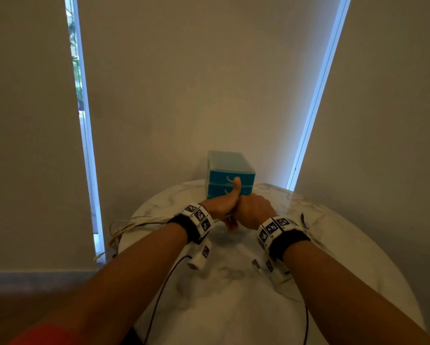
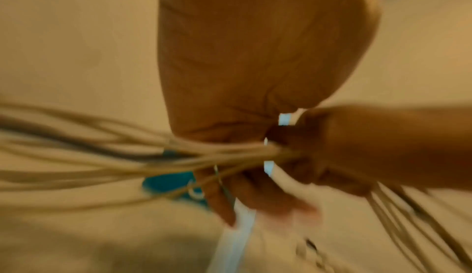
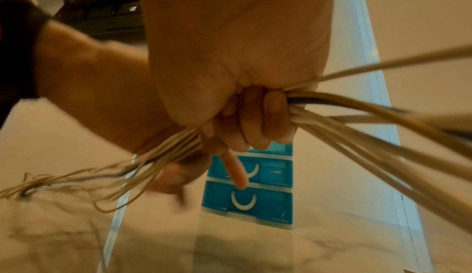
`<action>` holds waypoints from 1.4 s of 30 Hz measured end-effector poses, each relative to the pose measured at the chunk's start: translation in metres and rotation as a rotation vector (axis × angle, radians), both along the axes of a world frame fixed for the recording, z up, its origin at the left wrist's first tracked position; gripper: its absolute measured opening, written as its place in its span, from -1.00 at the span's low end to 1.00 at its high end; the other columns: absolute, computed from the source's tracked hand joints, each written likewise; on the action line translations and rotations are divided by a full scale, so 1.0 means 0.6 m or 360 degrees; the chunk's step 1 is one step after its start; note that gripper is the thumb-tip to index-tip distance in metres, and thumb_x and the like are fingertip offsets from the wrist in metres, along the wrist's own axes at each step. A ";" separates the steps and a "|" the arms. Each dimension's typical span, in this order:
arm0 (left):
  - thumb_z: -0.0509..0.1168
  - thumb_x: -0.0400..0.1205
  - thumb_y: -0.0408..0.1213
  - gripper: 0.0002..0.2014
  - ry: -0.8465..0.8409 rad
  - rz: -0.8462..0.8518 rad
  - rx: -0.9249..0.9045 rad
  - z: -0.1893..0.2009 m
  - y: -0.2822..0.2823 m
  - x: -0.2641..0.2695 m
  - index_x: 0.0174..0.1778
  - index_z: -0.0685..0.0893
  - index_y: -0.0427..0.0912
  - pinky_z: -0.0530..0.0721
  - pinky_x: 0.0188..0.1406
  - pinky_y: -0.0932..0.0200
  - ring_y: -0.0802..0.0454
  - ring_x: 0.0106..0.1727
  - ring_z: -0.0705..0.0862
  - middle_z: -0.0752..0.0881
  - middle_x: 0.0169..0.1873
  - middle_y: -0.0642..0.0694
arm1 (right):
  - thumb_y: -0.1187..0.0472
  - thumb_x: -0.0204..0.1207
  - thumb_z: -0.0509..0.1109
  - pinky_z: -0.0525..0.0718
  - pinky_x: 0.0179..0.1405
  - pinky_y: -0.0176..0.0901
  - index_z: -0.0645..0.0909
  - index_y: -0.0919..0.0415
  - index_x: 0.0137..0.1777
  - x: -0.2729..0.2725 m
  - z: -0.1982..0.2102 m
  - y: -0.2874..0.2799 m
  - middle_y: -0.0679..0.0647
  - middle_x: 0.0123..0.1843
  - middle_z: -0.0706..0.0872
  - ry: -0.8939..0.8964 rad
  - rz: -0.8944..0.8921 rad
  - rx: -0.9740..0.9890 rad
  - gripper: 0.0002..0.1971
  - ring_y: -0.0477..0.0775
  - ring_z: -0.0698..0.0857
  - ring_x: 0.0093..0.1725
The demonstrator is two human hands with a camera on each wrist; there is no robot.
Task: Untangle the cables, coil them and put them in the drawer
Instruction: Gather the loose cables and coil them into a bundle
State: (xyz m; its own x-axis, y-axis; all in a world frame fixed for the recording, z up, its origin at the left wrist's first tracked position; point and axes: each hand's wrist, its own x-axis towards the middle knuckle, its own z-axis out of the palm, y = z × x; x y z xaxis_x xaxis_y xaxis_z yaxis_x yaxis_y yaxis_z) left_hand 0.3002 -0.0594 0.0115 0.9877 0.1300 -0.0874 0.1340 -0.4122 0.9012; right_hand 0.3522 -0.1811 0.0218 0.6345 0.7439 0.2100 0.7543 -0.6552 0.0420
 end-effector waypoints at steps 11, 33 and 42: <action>0.22 0.76 0.15 -0.45 -0.0387 0.0941 0.1049 0.047 0.118 0.003 -0.45 0.63 -0.15 0.45 -0.43 0.14 -0.10 -0.42 0.63 0.68 -0.43 -0.16 | -0.04 0.87 0.03 0.49 -0.46 -0.20 0.55 0.14 -0.25 0.043 0.010 -0.118 0.04 -0.41 0.56 0.1366 -0.0216 0.0518 -0.50 -0.02 0.43 -0.55; -0.42 0.82 0.34 -0.05 -0.0370 0.0137 0.0626 0.032 -0.171 0.023 -0.14 0.78 -0.20 0.64 0.45 -0.19 -0.06 -0.17 0.75 0.77 -0.32 -0.11 | 0.12 0.90 0.11 0.68 -0.05 -0.10 0.73 0.19 -0.12 0.057 0.055 -0.165 0.11 -0.08 0.84 0.0248 -0.0091 0.0329 -0.56 0.05 0.73 -0.18; 0.26 0.73 0.04 -0.46 -0.0683 0.0691 0.0842 0.127 -0.101 0.065 -0.53 0.50 -0.18 0.40 -0.45 0.12 -0.09 -0.44 0.59 0.61 -0.53 -0.09 | -0.10 0.87 -0.03 0.32 -0.58 -0.22 0.47 0.04 -0.37 0.042 -0.003 -0.187 -0.10 -0.54 0.44 0.1703 -0.0401 0.1466 -0.44 -0.08 0.32 -0.59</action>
